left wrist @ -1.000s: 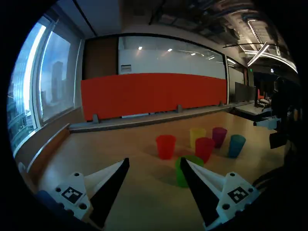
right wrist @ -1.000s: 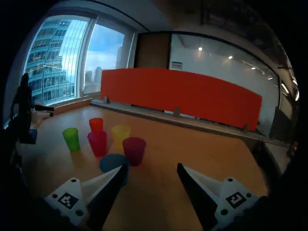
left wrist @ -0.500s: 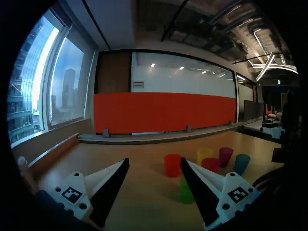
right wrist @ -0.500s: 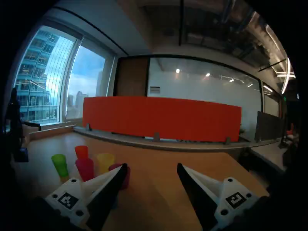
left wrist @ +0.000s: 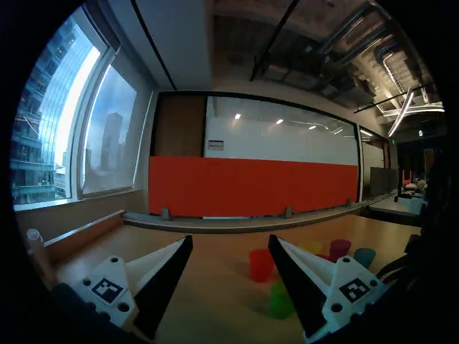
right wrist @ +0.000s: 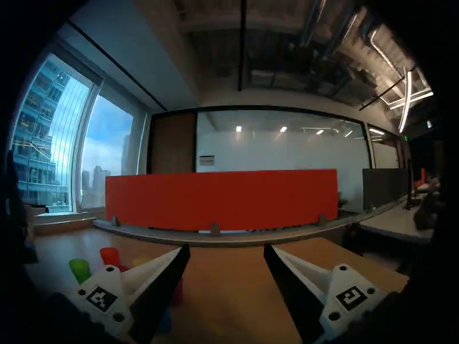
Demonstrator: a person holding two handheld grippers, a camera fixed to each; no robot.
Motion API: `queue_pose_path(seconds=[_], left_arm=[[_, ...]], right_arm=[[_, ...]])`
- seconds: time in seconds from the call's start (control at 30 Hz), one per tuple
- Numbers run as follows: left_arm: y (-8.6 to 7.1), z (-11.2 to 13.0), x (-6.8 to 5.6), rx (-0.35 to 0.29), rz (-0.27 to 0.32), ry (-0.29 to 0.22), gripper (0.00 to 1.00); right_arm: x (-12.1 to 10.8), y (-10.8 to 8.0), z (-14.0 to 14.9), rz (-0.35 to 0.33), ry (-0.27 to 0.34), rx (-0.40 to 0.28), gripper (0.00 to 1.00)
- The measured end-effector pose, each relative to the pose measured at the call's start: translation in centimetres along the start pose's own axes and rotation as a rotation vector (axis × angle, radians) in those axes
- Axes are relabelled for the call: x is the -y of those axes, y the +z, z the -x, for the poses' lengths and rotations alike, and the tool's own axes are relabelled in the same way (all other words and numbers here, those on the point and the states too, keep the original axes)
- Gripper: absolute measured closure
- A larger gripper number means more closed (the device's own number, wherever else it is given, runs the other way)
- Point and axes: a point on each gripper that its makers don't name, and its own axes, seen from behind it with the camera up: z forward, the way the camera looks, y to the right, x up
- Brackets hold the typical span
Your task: Pour water
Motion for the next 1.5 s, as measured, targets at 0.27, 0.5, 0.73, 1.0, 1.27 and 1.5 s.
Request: queue_pose_path(seconds=[0.27,0.5,0.73,1.0,1.27,1.5], left_arm=[[-0.1,-0.9,0.0,-0.031,-0.020,0.012,0.02],[0.2,-0.7,0.0,-0.020,-0.039,0.043,0.02],[0.6,-0.1,0.7,-0.012,-0.078,0.054,0.02],[0.8,0.4,1.5,-0.021,-0.113,0.073,0.02],[0.7,1.9,2.0,-0.015,-0.143,0.073,0.02],[0.5,3.0,2.3,-0.011,-0.163,0.088,0.02]], right_arm=[[-0.7,-0.3,0.4,0.034,-0.021,-0.015,0.00],[-0.9,-0.5,0.6,0.043,-0.019,-0.013,0.00],[-0.9,-0.8,0.8,0.046,-0.026,0.000,0.00],[-0.7,-0.8,0.7,0.053,-0.033,0.016,0.00],[-0.5,-0.9,0.9,0.058,-0.053,0.040,0.00],[-0.4,-1.0,0.7,0.062,-0.062,0.046,0.00]])
